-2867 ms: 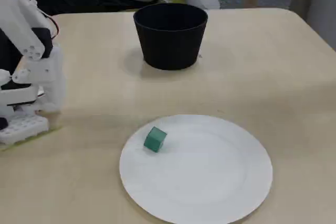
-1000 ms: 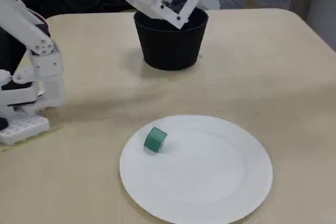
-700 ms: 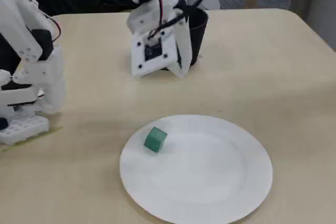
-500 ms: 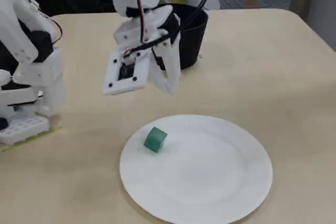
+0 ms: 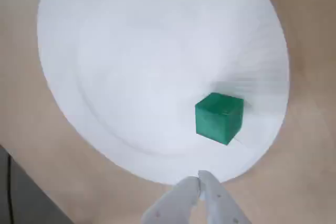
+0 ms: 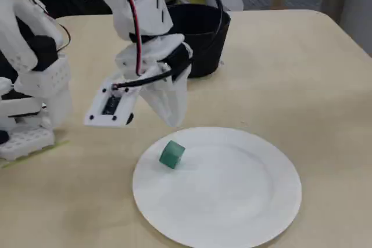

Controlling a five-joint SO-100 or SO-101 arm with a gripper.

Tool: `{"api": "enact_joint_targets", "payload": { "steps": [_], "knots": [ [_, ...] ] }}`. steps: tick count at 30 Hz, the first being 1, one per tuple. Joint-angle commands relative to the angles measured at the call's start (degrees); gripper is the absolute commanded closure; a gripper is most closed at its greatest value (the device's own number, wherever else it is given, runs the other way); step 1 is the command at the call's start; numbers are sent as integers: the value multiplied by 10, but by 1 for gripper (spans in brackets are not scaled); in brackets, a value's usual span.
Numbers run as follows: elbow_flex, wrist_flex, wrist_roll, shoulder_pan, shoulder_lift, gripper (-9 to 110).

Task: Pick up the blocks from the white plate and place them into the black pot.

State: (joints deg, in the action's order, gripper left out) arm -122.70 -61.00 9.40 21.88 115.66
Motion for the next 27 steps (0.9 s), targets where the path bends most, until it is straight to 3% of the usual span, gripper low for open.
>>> {"api": "enact_joint_targets", "payload": {
  "steps": [1, 10, 15, 27],
  "knots": [
    [11, -11, 18, 11, -2, 104],
    [47, -32, 22, 22, -74, 104],
    [111, -109, -24, 21, -136, 82],
    [159, -123, -36, 22, -207, 76]
  ]
}}
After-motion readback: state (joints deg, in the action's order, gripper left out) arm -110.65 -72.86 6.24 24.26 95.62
